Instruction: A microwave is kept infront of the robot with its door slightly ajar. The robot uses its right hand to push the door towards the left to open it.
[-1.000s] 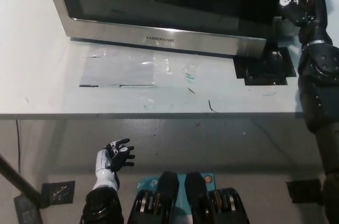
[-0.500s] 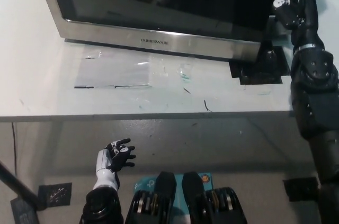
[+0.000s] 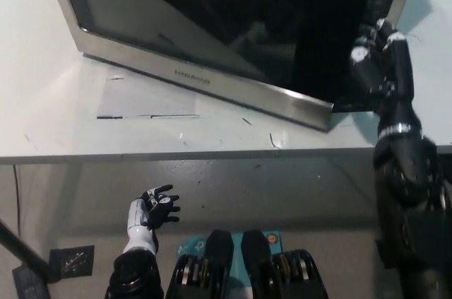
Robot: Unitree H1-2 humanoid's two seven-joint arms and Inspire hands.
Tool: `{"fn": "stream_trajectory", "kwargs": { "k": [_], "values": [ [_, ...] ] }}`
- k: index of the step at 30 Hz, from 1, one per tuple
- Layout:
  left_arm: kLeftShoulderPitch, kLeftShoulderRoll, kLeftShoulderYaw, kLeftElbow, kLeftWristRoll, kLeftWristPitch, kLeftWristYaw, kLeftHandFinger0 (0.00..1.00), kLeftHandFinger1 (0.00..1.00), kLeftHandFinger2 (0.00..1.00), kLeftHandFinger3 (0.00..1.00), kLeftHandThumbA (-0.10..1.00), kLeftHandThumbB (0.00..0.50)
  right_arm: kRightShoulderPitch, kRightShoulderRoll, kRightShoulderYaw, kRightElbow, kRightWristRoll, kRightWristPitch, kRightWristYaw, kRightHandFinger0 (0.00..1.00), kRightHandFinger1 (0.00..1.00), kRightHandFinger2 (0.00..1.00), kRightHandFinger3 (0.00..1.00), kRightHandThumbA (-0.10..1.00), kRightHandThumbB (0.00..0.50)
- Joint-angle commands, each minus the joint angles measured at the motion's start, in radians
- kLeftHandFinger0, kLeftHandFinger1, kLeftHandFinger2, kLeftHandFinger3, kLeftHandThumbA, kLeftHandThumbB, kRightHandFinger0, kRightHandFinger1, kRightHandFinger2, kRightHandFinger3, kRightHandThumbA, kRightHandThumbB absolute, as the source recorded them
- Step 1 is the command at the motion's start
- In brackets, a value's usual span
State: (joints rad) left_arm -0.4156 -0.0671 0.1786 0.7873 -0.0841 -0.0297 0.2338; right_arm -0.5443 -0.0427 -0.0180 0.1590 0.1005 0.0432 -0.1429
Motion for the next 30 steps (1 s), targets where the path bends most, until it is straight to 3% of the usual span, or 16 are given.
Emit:
{"fn": "stream_trajectory", "kwargs": {
  "k": [1, 3, 10, 22, 23, 30],
  "values": [
    [-0.021, 0.001, -0.001, -0.013, 0.003, -0.006, 0.016, 0.34, 0.37, 0.43, 0.5, -0.1, 0.0, 0.043, 0.044, 0.063, -0.13, 0.061, 0.064, 0.112, 0.2, 0.28, 0.45, 0.62, 0.34, 0.23],
    [-0.02, 0.003, -0.006, -0.015, 0.008, -0.006, 0.013, 0.36, 0.4, 0.45, 0.5, -0.08, 0.0, 0.082, 0.047, 0.071, -0.183, 0.063, 0.088, 0.109, 0.2, 0.27, 0.45, 0.61, 0.37, 0.243],
    [-0.028, 0.001, -0.004, -0.001, 0.003, -0.02, 0.01, 0.36, 0.38, 0.44, 0.51, -0.1, 0.0, 0.166, 0.055, 0.078, -0.279, 0.1, 0.12, 0.132, 0.25, 0.33, 0.49, 0.63, 0.34, 0.199],
    [-0.034, 0.001, -0.004, 0.0, 0.006, -0.019, 0.017, 0.34, 0.37, 0.42, 0.49, -0.08, 0.0, 0.262, 0.087, 0.131, -0.331, 0.084, 0.107, 0.159, 0.21, 0.29, 0.46, 0.64, 0.35, 0.161],
    [-0.038, -0.001, -0.001, 0.004, 0.001, -0.018, 0.015, 0.32, 0.35, 0.41, 0.49, -0.09, 0.0, 0.286, 0.094, 0.147, -0.343, 0.093, 0.088, 0.174, 0.21, 0.29, 0.44, 0.63, 0.31, 0.117],
    [-0.046, 0.004, -0.014, 0.022, 0.016, -0.029, 0.016, 0.34, 0.36, 0.42, 0.5, -0.1, 0.0, 0.373, 0.127, 0.219, -0.42, 0.085, 0.111, 0.185, 0.15, 0.23, 0.39, 0.58, 0.43, 0.162]
  ]
}}
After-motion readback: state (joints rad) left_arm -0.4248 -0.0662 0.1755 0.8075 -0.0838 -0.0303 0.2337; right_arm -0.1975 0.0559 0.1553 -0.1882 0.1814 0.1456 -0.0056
